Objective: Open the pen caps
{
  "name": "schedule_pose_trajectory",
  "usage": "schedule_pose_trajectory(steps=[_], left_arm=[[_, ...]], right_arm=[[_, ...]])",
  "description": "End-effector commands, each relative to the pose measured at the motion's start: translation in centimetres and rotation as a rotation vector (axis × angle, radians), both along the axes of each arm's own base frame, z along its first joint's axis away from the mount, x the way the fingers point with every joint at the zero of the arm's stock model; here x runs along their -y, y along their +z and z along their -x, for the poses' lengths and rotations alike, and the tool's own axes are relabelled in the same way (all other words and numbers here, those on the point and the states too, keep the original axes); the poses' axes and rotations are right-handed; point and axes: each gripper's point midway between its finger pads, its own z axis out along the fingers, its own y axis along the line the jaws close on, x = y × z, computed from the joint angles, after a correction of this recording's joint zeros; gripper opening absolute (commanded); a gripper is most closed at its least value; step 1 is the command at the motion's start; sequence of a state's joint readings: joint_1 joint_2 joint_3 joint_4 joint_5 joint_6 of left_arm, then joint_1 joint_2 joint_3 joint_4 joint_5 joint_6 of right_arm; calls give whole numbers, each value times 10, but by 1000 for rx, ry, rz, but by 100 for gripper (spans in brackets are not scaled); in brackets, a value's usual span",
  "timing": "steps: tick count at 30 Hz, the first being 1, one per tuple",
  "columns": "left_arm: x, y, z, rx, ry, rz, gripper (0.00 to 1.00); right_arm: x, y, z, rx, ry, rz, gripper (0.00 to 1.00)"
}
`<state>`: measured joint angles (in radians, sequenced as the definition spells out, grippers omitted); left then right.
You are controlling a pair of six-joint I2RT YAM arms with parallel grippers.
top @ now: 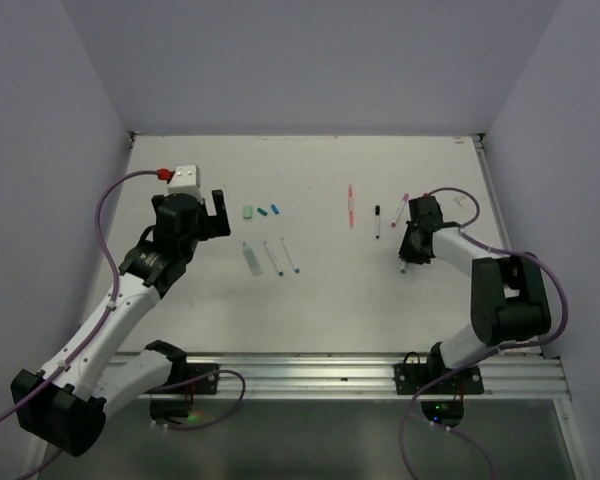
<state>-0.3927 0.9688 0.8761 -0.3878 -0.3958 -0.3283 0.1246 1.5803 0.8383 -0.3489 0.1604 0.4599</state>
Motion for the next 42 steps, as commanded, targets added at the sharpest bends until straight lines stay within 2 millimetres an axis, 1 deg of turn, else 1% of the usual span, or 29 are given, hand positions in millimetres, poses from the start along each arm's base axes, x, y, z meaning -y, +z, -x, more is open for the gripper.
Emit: schedule_pose_trajectory(steps=[1,2,3,4,5,6,7,8,9,10,12,13,15,16,17,18,19,20,21,22,23,24,25,28,30,31,35,39,42], left_arm=[[14,-1,-1,-1,-71,41,100],[23,-3,1,-14,-112,75,100],[29,-5,2,-29,-133,97,100],[35,-6,3,-40,-142,136,100],[46,-8,6,-61,-182,177,100],[51,-11,7,-77,-195,205,100],[58,-13,9,-98,-196,260,100],[69,-14,13,-120,-234,307,100],[74,-18,13,-136,-239,335,100],[83,-18,16,-159,-255,394,100],[98,-22,21,-191,-300,464,100],[103,-22,22,-199,-299,508,100],[113,-20,25,-186,-327,550,100],[116,-19,25,-184,-322,566,100],[118,-18,24,-175,-314,566,98],[125,-14,26,-169,-330,565,97],[128,-15,27,-171,-326,566,95],[129,-13,25,-159,-315,558,92],[138,-11,28,-160,-333,558,90],[143,-10,29,-158,-333,563,89],[144,-11,28,-150,-321,558,85],[151,-13,31,-161,-334,562,83],[149,-14,28,-152,-302,561,79],[151,-20,27,-154,-272,561,73],[149,-27,28,-152,-240,548,70],[149,-27,28,-149,-237,557,66],[154,-36,31,-151,-240,569,59],[161,-42,33,-160,-251,564,55],[165,-43,32,-157,-251,560,51]], right_arm=[[-32,3,21,-23,109,-80,0],[-38,6,24,-15,134,-79,0],[-44,15,23,20,156,-70,0],[-62,22,26,43,218,-60,0],[-71,27,29,66,252,-58,0],[-83,34,30,95,289,-63,0],[-112,52,33,176,360,-100,0],[-126,57,38,205,395,-119,0],[-140,66,40,249,429,-145,0],[-167,84,45,327,485,-200,0],[-187,93,52,381,528,-239,0],[-207,106,56,432,573,-276,0],[-223,115,60,478,615,-284,0],[-239,121,67,506,661,-299,0],[-248,123,68,516,682,-303,0],[-254,125,70,526,699,-300,0],[-270,134,76,561,737,-327,0],[-277,136,78,568,751,-332,0],[-282,134,79,570,762,-321,0],[-293,141,85,586,792,-331,0],[-299,142,87,589,807,-333,0],[-303,141,89,590,816,-332,0],[-310,145,91,604,825,-340,0],[-319,147,94,616,831,-349,0],[-322,149,95,625,831,-350,0],[-323,151,95,634,828,-354,0],[-327,155,95,646,825,-372,0],[-334,157,97,650,836,-389,0],[-337,158,97,651,838,-397,0]])
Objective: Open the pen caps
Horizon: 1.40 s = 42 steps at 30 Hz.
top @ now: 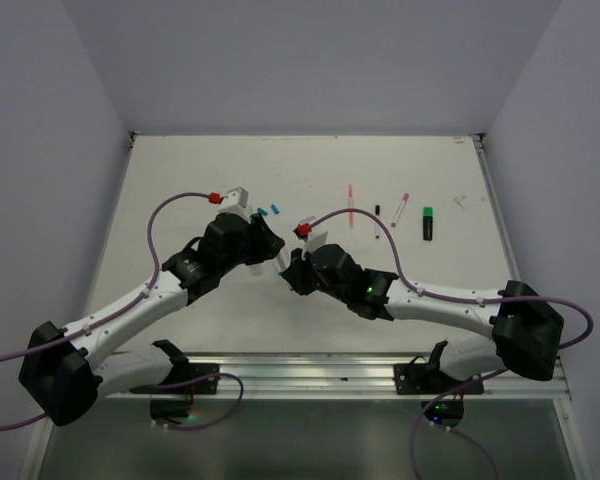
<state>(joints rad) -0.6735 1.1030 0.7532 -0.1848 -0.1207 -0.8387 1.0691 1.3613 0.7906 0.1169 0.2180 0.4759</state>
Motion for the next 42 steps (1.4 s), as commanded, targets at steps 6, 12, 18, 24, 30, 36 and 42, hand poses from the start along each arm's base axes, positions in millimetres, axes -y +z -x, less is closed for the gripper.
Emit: schedule_pose_trajectory(steps=[6,12,18,24,30,36,42], left_arm=[[7,11,-11,63,44,33,40],[9,7,-11,57,41,29,30],[10,6,-11,56,38,27,2],[6,11,-10,76,48,35,0],[2,21,-6,102,52,63,0],[2,29,-3,126,47,99,0],[1,34,-2,144,46,107,0]], right_arm=[[-21,29,-7,50,-1,-83,0],[-23,30,-6,52,2,-87,0],[-24,31,-4,56,10,-95,0],[-20,24,2,62,27,-131,36],[-23,24,-1,63,23,-154,43],[-32,25,-4,71,33,-160,40],[-36,29,-9,86,28,-156,17]])
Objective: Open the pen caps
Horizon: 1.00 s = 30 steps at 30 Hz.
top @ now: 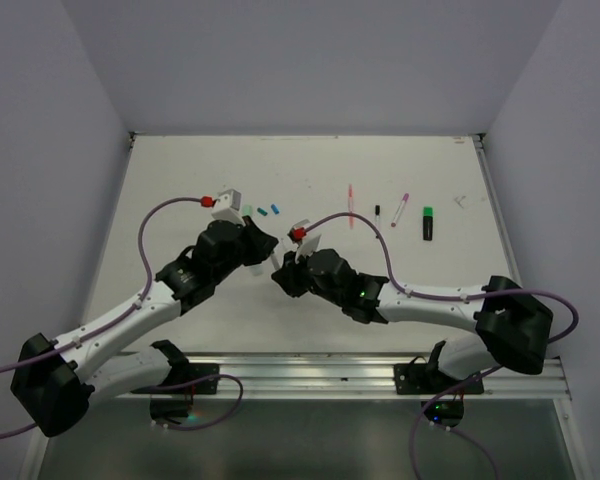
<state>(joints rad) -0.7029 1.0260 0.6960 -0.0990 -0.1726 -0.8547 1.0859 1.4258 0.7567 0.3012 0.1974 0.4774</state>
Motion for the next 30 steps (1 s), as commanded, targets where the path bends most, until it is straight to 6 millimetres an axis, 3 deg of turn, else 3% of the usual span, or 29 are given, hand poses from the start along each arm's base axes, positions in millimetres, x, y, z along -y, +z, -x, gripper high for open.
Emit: schedule_pose_trajectory(steps=[1,2,6,7,12,13,15,21,26,30], left_arm=[[0,19,-5,61,30,49,0],[-2,22,-6,68,41,58,0],[-9,46,-16,128,106,91,0],[-7,67,-22,183,119,128,0],[-12,116,-42,303,189,145,0],[-12,138,-45,347,199,178,0],[-13,156,-50,393,215,189,0],[-20,235,-60,547,274,236,0],[-34,286,-61,644,325,267,0],[-50,311,-59,697,372,272,0]], right_arm=[[-14,29,-8,51,-6,-72,12],[-12,28,-10,53,-11,-66,2],[-5,9,-5,33,-8,-21,0],[-3,6,-4,30,-9,-15,0],[11,-13,3,16,-5,27,0],[13,-14,4,15,-5,29,0],[18,-20,7,8,-3,41,0],[31,-38,13,-4,0,82,0],[38,-46,18,-10,3,92,0],[41,-46,19,-5,-1,83,0]])
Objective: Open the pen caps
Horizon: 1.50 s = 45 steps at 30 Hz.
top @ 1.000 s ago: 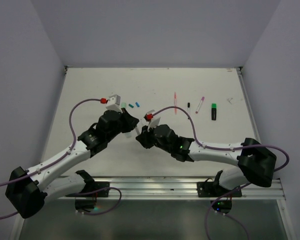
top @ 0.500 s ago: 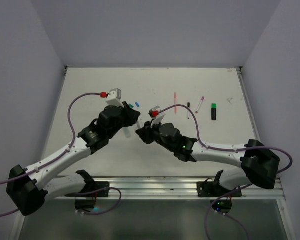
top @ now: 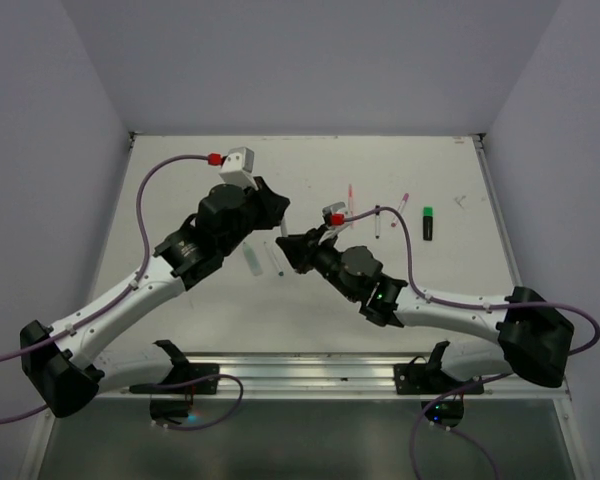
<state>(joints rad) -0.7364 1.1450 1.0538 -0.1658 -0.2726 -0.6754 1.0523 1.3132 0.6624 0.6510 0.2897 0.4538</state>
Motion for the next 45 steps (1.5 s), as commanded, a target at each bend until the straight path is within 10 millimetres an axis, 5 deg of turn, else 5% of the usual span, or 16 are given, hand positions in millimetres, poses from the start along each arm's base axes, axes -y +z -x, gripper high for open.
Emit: schedule_pose_trajectory(steps=[1,12,25,29,34,40,45], left_arm=[[-73,205,-20,496,322,360,0],[-118,224,-21,518,409,469,0],[-130,226,-27,495,473,559,0],[-110,199,-44,430,421,447,0],[-71,138,-71,274,310,316,0],[-28,49,-108,81,227,207,3],[-7,-32,-137,-64,215,103,5]], right_arm=[[28,-129,47,-219,111,373,0],[30,-141,50,-224,122,384,0],[28,-139,50,-222,126,371,0],[42,-119,46,-197,67,363,0],[75,-103,28,-154,-98,398,0],[108,-111,12,-204,-216,423,0],[116,-124,4,-259,-231,420,0]])
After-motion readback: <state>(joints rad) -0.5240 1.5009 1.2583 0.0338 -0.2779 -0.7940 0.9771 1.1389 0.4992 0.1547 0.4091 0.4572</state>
